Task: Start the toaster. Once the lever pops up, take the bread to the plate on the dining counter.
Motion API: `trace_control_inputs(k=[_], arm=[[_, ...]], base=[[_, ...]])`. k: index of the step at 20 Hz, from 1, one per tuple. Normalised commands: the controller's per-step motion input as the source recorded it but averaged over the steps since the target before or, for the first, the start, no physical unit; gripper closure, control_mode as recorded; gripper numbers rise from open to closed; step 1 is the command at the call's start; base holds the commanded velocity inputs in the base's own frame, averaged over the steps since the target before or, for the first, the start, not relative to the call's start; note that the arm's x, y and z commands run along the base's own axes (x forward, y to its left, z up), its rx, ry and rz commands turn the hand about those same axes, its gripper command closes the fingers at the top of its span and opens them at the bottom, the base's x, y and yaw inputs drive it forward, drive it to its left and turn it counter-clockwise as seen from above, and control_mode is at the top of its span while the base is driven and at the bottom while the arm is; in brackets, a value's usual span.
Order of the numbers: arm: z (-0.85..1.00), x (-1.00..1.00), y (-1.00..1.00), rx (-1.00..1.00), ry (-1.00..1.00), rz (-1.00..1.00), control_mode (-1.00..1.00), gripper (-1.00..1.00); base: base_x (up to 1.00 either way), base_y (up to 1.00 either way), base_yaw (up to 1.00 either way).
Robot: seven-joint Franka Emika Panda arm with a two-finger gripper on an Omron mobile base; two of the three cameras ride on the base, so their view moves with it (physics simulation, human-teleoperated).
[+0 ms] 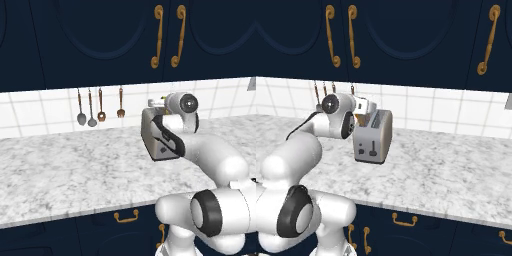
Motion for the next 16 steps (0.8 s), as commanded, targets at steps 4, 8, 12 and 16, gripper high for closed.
trace_control_inputs(k=[4,8,12,16], arm=[[0.42,-0.62,0.0,0.0,-0.08,0.0,-1.0,1.0],[0.33,-0.76,0.0,0.03,0.0,0.01,-1.0,1.0],[0.38,-0.87,-0.01,0.03,0.07,0.0,-1.0,1.0],[0.57,-0.89,-0.01,0.02,0.16,0.0,-1.0,1.0]], base=[[0.0,0.0,0.0],[0.0,0.0,0.0],[0.0,0.0,0.0],[0.0,0.0,0.0]])
